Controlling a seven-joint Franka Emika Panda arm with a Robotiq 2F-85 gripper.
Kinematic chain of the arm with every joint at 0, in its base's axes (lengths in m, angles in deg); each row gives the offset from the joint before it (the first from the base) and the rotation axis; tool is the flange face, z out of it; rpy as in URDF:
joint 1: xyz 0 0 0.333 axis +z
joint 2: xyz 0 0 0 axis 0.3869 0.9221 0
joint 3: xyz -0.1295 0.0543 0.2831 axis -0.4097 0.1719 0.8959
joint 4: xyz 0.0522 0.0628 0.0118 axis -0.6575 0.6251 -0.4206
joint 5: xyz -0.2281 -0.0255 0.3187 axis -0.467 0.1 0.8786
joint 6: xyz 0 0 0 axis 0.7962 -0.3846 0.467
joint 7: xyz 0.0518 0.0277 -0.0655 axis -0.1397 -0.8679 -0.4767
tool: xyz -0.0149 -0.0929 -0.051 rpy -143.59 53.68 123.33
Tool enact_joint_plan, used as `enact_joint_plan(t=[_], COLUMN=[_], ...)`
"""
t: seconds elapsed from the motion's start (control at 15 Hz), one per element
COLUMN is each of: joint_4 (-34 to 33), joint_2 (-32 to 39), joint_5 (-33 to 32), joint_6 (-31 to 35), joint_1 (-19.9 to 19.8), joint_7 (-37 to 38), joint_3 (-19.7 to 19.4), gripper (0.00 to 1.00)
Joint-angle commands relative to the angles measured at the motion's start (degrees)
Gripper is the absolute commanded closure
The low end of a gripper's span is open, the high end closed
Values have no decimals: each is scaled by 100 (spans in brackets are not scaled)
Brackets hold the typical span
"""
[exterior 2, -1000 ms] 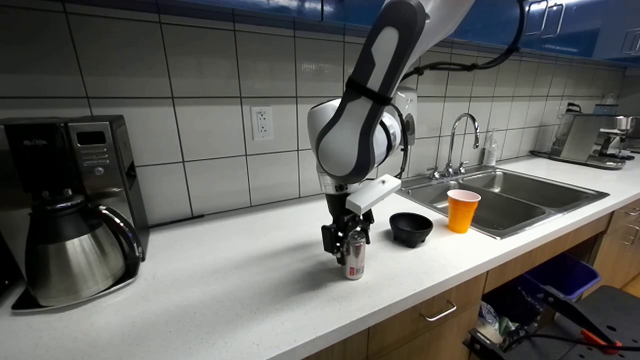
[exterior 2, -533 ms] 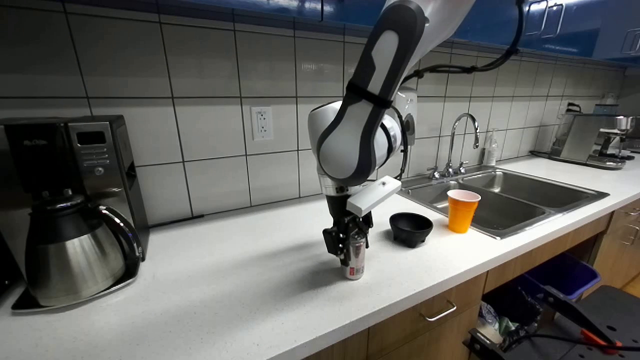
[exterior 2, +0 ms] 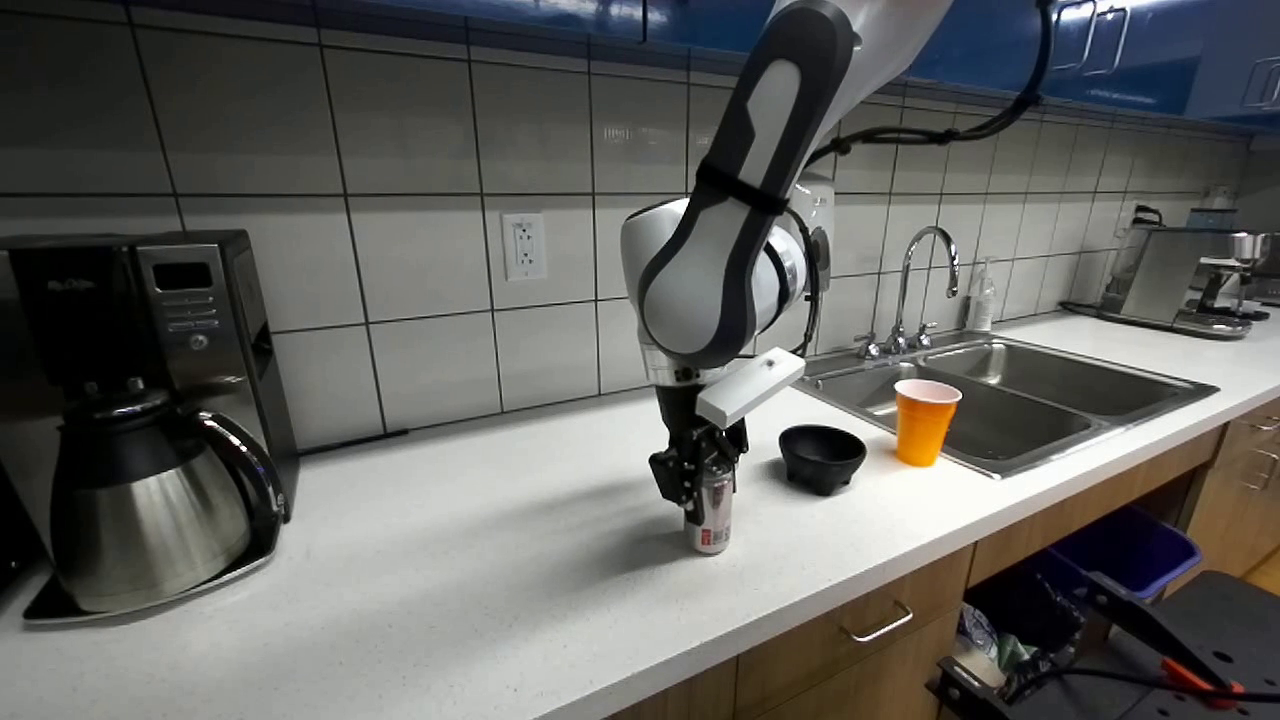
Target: Put the silver can inside the black bowl
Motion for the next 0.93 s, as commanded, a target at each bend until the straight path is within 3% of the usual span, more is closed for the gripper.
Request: enact_joint_plan(t=[0.0,0.47,0.87], joint_4=[353,675,488], joint_2=[-628,-1583,-1775], joint_5=[-28,76,-51], joint_6=[-108,-859,-1380], joint_1=[-24,-349,-780], joint_7=[99,2,7], joint_3=[-92,-132,-319], gripper=[59,59,59])
